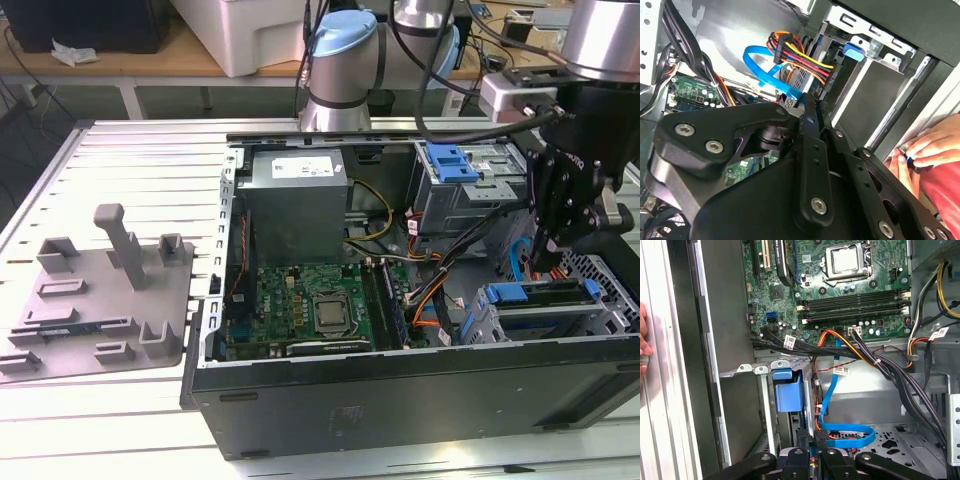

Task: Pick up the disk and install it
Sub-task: 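Insert the second disk wire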

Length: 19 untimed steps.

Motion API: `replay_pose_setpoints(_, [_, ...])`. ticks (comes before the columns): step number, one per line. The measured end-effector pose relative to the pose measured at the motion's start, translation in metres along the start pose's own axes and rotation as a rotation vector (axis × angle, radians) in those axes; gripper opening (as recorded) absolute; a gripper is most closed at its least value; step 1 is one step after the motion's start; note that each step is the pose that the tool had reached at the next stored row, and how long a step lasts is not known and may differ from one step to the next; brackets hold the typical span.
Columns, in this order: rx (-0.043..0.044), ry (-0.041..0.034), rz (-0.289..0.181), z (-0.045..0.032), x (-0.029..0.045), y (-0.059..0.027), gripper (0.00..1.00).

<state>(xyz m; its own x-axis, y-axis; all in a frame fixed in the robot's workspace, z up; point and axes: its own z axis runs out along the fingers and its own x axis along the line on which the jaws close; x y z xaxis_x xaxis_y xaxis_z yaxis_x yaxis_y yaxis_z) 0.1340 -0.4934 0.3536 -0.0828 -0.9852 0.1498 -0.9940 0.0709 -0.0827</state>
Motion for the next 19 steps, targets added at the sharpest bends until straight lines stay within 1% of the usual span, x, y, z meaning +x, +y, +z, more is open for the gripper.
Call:
replay_pose_setpoints(6, [-0.0016,-0.0128,0.001,0.0042,0.003,0.0,0.16])
replay_pose_setpoints(7, [-0.0024,-0.0136,0.001,0.0046,0.003,-0.0001,0.16])
replay_pose_setpoints(13, [-0.0089,-0.0137,-0.006,0.0052,0.0043,-0.0013,0.16])
replay_pose_setpoints(19, [-0.0089,-0.0137,-0.006,0.0052,0.0046,-0.0013,0.16])
